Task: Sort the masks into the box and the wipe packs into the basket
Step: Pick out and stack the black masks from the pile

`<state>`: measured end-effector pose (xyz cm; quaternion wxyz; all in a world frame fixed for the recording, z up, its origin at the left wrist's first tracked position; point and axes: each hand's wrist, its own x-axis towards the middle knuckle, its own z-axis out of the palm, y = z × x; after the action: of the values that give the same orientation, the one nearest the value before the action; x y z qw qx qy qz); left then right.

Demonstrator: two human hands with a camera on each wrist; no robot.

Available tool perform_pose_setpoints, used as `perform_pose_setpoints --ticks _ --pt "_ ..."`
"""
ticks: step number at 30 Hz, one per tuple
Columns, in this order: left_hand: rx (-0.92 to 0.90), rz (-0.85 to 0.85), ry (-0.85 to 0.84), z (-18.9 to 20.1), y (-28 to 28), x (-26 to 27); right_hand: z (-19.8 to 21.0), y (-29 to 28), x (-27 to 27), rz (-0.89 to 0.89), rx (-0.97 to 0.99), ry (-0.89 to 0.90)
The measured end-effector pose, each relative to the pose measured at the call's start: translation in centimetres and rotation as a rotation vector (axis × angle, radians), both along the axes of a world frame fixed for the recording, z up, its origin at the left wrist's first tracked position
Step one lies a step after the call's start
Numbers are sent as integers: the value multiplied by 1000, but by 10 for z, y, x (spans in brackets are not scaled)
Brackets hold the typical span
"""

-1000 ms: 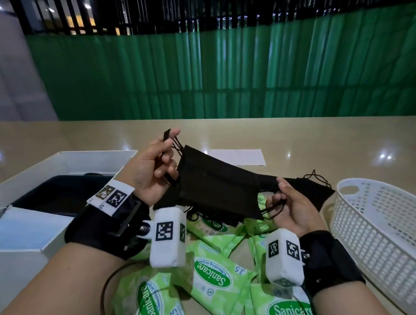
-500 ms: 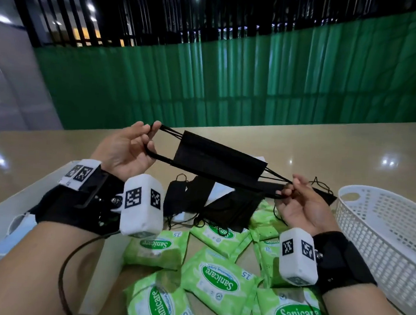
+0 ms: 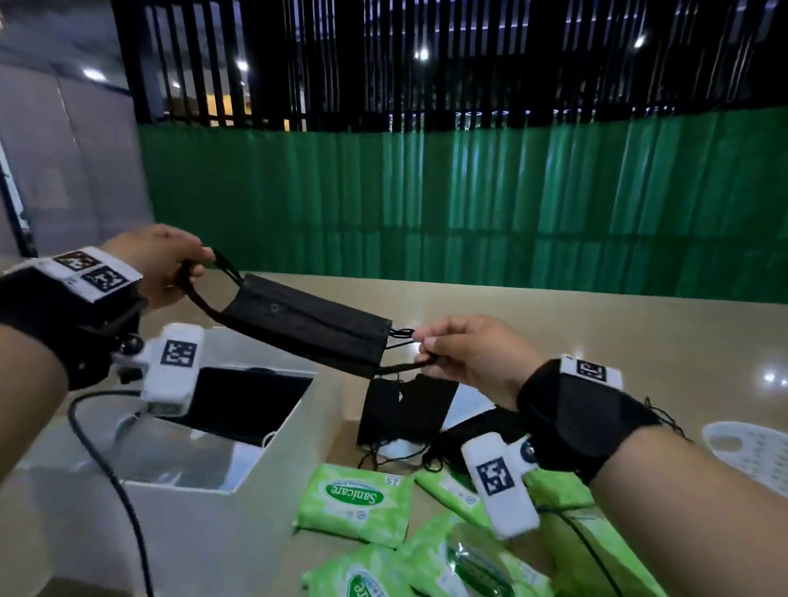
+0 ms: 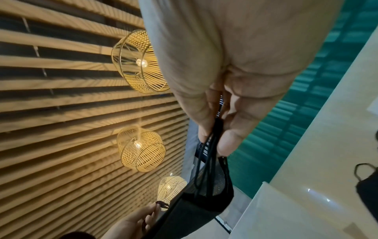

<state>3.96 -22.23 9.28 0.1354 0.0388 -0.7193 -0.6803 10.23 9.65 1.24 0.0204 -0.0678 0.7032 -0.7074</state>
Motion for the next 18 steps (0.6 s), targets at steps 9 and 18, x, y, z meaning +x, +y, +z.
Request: perform_pose_setpoints --ticks 9,18 --pt "-223 158 -17 -4 -65 -23 12 -89 -35 153 160 -101" --pt "-602 18 -332 -61 -54 -29 -9 -103 -48 217 563 -44"
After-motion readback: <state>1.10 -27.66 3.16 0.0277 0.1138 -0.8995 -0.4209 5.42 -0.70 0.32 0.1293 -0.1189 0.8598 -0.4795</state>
